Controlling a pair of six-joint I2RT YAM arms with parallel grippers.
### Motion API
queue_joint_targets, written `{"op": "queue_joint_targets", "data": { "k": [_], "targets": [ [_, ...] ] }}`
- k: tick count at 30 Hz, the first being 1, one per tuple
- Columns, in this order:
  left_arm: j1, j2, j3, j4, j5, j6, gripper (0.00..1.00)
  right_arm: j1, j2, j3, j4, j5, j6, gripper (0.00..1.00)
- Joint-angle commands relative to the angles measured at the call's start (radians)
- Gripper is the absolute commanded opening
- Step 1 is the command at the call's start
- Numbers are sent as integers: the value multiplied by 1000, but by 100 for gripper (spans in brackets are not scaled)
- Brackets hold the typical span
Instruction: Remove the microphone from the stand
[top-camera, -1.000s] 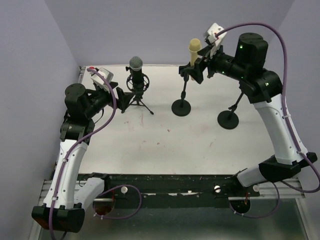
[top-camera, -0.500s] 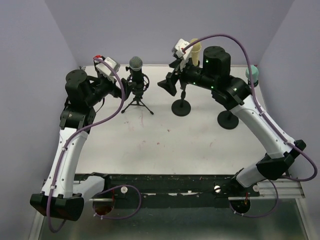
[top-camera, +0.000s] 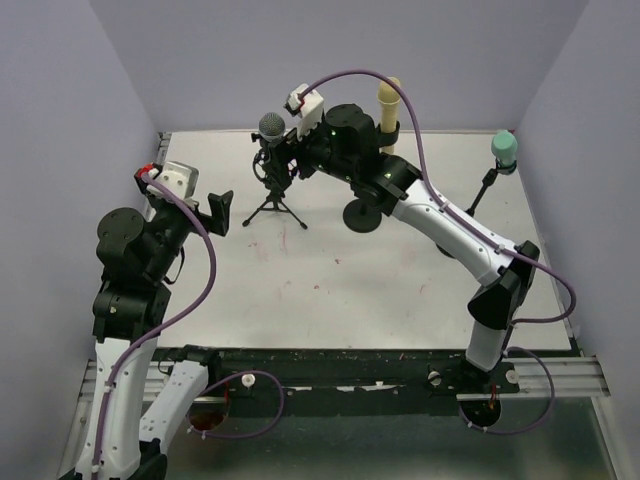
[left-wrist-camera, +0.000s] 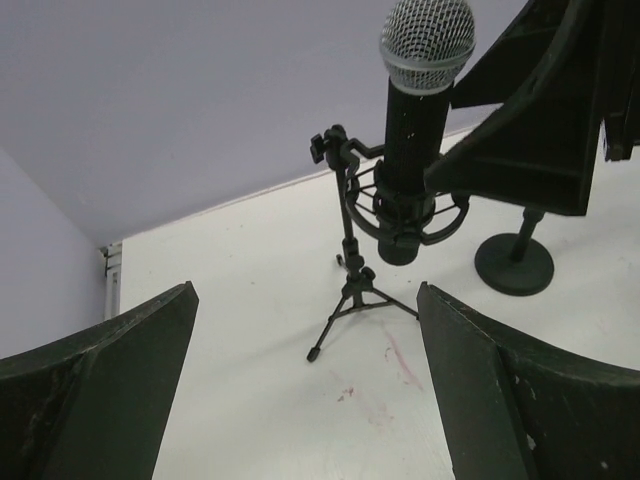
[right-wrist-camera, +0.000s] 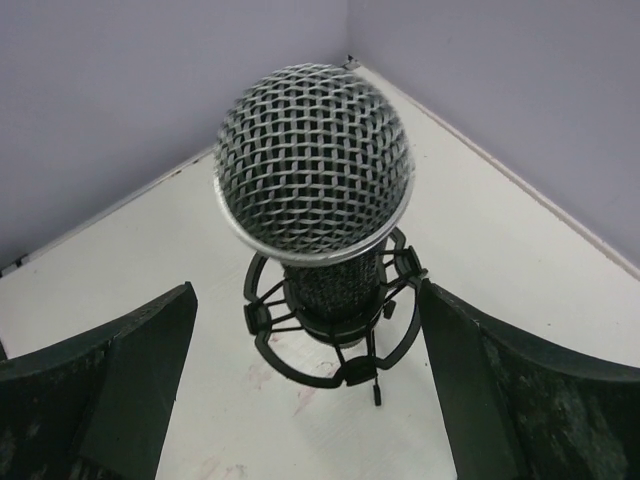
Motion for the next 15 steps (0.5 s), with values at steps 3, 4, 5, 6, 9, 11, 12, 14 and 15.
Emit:
{"op": "queue_joint_targets", "data": {
  "k": [3,4,5,6,9,11,12,14,15],
  "targets": [
    [39,-31,-47,-43,-49,30,99,10,73,75,109,188,121,99],
    [44,-36,-50,-40,-49,30,99,10,80,75,120,194,121,99],
    [47,-34,-51,-35,-43,38,99,12,89,78,126,202,127,98],
    [50,-34,-49,-32,-42,51,99,12,96,81,131,211,128,97],
    [55,-29,-44,-9,-57,84,99,12,111,84,139,208,127,84],
    [58,-17,-43,-1,-62,94,99,10,120,96,133,173,110,74],
    [59,-13,-41,2,-60,96,99,12,125,104,131,155,101,67],
    [61,-6,-41,5,-56,90,99,12,126,114,131,113,75,53],
    [62,-2,-41,5,-49,87,99,13,125,116,131,98,63,49]
  ]
}}
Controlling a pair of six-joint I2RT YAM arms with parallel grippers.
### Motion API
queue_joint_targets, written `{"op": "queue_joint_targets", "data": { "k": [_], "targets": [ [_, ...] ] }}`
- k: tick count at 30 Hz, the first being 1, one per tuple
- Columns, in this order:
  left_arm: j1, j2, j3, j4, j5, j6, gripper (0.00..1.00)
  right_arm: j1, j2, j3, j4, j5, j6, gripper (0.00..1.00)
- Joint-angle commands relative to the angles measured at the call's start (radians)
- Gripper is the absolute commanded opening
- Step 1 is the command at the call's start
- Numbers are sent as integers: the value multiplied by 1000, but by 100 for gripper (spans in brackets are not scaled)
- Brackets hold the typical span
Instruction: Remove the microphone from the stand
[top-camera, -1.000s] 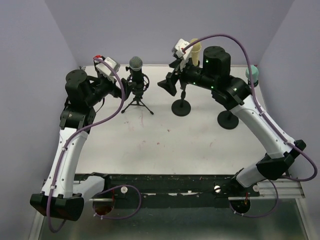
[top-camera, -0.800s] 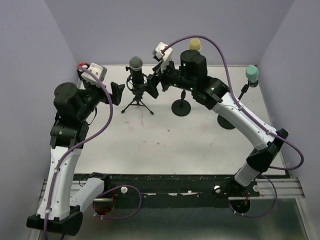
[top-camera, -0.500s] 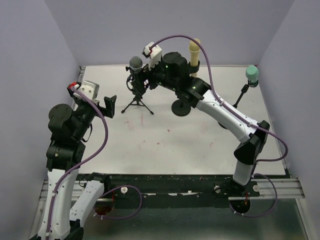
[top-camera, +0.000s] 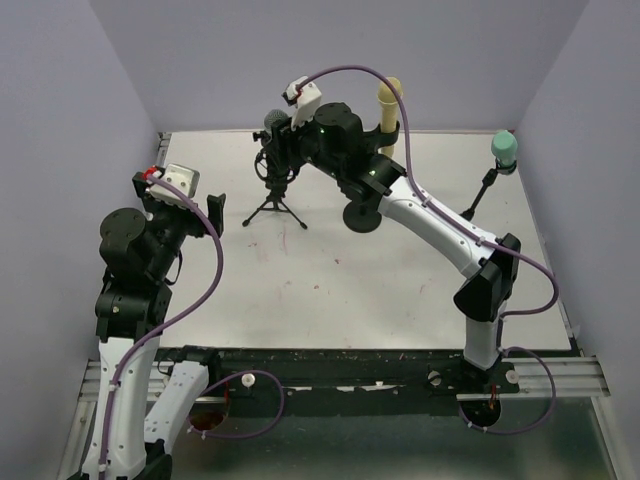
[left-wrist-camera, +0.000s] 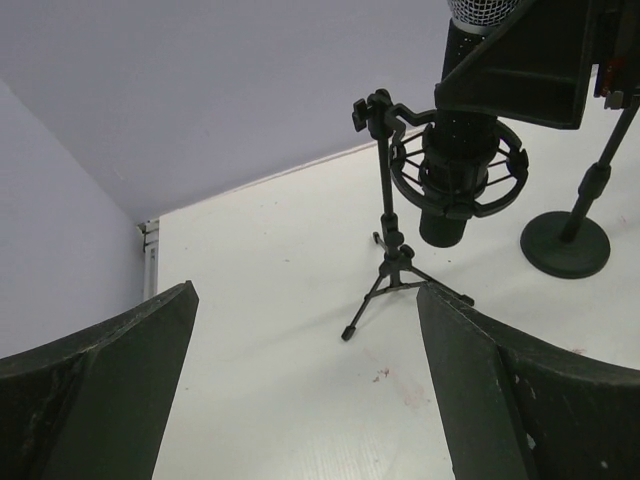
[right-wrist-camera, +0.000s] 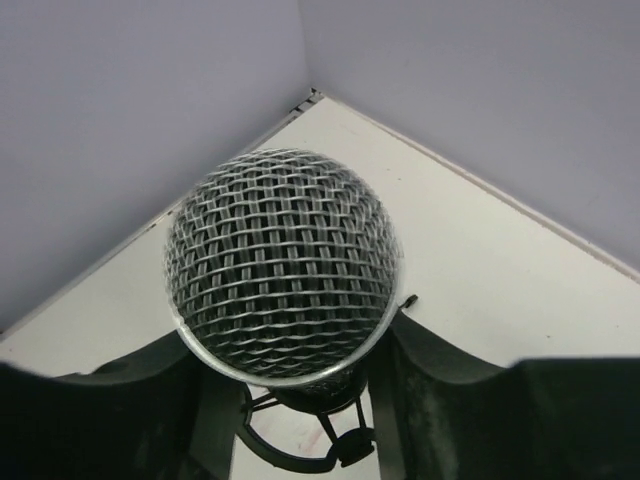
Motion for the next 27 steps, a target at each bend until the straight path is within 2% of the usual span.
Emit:
{"op": "queue_joint_targets", "data": {
  "k": [1,3,6,9,12,18,24,27],
  "targets": [
    [11,17,7,25,-13,17,99,8,10,45,26,-66,-52,47],
    [13,21,8,19,-7,33,99,8,-1,54,12,-69,-55,47],
    [13,26,13,11,-13,75,99,10,-48,17,15,-73,-151,38],
    [13,40,36,-9,16,84,99,-2,-114,-65,26,-244,-245,34],
    [13,54,67,-42,103,89,99,-50,-166,-106,3,-435,-255,30],
    [11,80,99,-111,332,92,99,-219,-171,-37,-110,-854,-284,27],
    [-10,120,117,-177,530,152,99,-256,-143,92,-285,-946,-451,31],
    [-16,153,116,-158,579,115,99,-256,-159,30,-284,-946,-437,35]
  ]
}}
